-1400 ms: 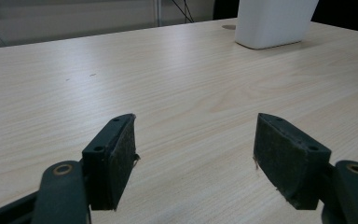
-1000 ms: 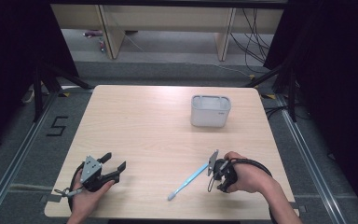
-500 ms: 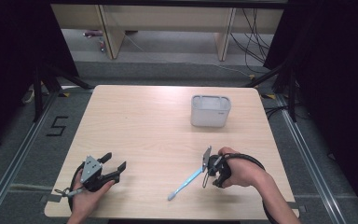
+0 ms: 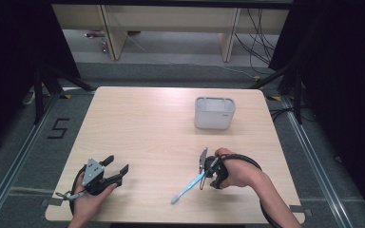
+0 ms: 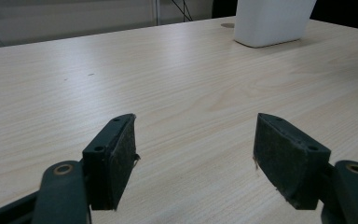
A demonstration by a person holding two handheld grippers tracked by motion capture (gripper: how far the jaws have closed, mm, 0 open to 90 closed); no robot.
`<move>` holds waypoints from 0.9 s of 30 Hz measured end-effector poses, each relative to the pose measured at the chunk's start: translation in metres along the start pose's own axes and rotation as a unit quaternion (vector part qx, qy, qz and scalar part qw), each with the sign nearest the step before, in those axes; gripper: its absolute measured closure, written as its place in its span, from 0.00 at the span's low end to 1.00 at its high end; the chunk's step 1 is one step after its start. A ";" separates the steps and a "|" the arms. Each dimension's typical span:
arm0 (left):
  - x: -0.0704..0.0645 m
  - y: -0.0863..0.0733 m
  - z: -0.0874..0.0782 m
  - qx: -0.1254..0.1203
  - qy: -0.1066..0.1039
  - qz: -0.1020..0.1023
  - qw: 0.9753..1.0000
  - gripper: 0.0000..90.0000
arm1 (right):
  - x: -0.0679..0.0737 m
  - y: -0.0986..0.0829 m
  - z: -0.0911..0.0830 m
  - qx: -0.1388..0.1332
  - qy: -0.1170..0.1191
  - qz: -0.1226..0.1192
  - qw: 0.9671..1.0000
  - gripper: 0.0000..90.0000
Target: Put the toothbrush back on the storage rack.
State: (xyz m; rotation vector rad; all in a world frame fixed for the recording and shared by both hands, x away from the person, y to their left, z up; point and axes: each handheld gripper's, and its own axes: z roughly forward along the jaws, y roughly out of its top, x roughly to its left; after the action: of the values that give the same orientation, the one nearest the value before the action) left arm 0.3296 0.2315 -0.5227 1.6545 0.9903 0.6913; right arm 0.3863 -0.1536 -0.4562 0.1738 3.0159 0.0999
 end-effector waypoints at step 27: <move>0.000 -0.001 0.001 -0.006 -0.003 -0.002 1.000 0.32 | 0.000 0.034 0.003 0.000 -0.002 -0.048 0.999 0.50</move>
State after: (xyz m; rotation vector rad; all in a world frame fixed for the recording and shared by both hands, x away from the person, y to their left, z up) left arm 0.3298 0.2310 -0.5234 1.6424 0.9841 0.6882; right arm 0.3901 -0.1196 -0.4571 0.0283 3.0144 0.0910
